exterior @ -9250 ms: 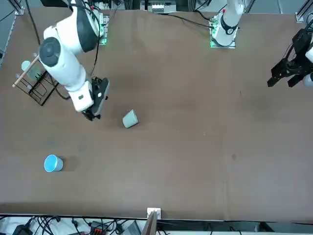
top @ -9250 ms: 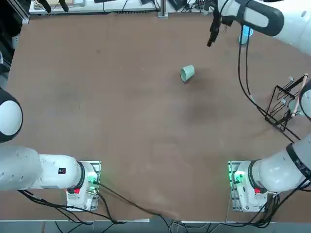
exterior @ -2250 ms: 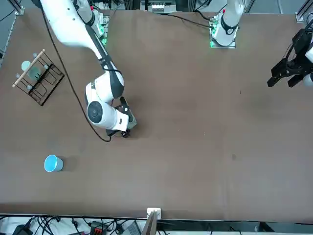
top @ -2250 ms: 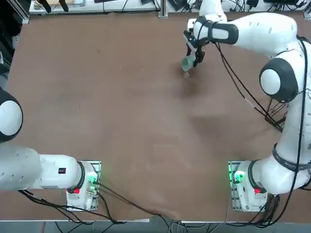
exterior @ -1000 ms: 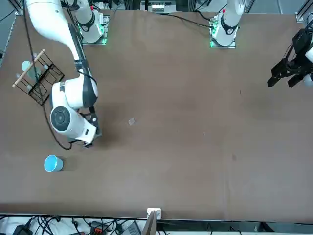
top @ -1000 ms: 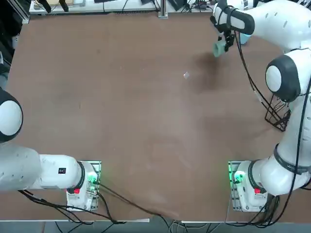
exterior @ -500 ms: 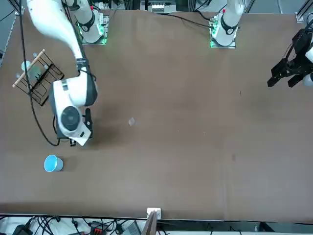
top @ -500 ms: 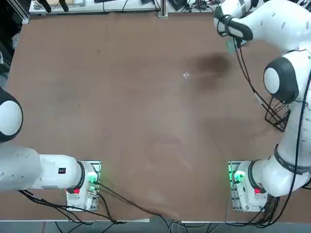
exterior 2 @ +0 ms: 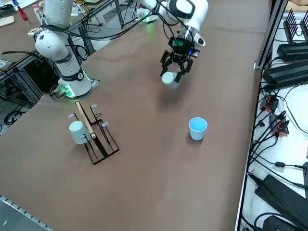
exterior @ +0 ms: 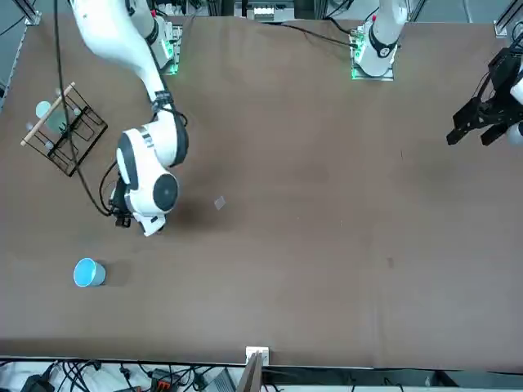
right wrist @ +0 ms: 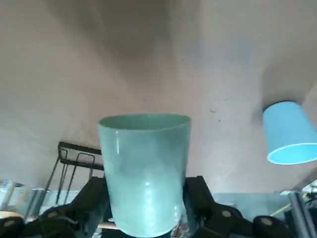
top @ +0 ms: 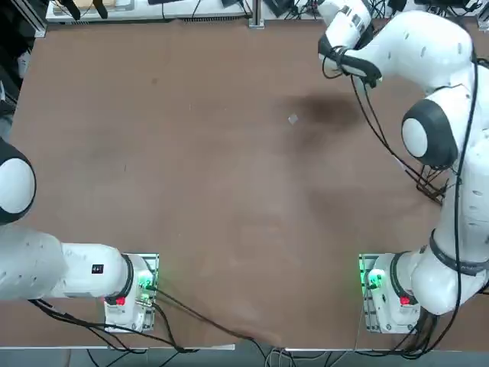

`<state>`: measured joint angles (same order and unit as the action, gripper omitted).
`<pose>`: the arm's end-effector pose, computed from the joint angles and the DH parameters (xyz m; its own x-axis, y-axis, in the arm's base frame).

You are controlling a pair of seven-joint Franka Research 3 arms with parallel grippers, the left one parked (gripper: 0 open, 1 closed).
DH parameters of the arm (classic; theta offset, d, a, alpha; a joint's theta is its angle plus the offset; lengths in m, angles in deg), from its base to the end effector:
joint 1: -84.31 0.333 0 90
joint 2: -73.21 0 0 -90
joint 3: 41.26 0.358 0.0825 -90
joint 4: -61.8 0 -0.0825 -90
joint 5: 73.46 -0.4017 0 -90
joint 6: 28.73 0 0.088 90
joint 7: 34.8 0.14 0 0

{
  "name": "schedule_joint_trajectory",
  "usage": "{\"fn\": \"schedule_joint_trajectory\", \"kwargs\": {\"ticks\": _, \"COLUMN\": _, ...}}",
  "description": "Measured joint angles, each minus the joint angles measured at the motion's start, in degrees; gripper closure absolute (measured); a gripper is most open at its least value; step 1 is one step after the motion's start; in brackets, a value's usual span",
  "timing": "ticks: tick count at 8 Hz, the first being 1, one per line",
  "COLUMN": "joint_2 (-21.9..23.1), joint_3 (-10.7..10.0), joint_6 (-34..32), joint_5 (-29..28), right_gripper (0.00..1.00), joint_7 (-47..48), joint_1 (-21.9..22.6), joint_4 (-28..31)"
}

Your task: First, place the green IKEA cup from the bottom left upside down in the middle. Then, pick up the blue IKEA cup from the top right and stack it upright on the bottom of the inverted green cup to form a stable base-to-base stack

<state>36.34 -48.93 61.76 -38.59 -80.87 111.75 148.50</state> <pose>0.6571 0.1659 0.2815 0.1377 0.6275 -0.7664 0.9728 -0.2312 -0.0145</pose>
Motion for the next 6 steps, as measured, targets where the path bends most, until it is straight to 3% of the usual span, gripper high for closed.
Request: {"fn": "schedule_joint_trajectory", "kwargs": {"ticks": 6, "joint_2": -5.53, "joint_3": 0.01, "joint_6": -2.46, "joint_5": 5.05, "right_gripper": 0.14, "joint_7": 6.33, "joint_1": 1.58, "joint_4": 0.39}}
